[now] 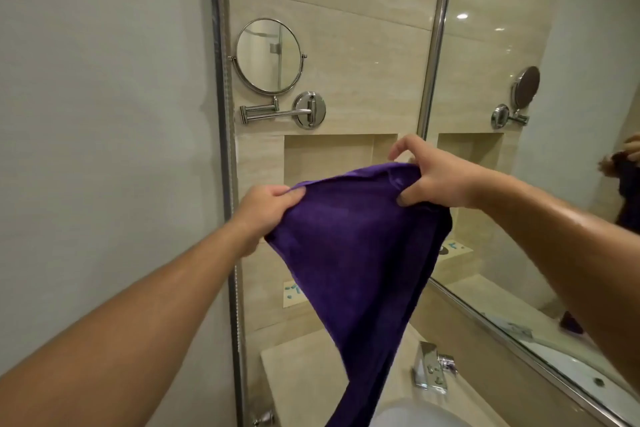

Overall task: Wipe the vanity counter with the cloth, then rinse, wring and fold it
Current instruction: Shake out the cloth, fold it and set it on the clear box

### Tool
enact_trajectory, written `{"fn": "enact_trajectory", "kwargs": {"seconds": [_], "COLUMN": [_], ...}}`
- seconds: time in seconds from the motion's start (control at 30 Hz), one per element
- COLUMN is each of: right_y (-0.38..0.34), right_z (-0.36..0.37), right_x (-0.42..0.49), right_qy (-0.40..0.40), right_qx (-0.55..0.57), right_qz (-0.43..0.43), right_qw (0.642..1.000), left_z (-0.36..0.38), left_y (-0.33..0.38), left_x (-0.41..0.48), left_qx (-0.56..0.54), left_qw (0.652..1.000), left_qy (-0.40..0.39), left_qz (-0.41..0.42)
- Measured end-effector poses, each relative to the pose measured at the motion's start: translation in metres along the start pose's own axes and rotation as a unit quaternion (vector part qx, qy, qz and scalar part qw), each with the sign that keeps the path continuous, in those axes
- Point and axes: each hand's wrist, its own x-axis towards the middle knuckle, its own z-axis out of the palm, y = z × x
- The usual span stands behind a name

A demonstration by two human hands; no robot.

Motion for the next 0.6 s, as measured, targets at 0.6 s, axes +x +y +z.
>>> {"fn": "enact_trajectory", "kwargs": {"seconds": [0.6], "right_y": [0.025], "right_z": [0.020], "right_x": [0.029], "right_qy": [0.141], "right_qx": [-0.017], "right_qz": [-0.010], "right_qw": [0.990], "left_z": [-0.095], "left_y": [-0.007], "left_x": [0.007], "left_qx": [0.109], "left_qw": [0.987], "left_qy": [-0.113], "left_qz": [0.038]}}
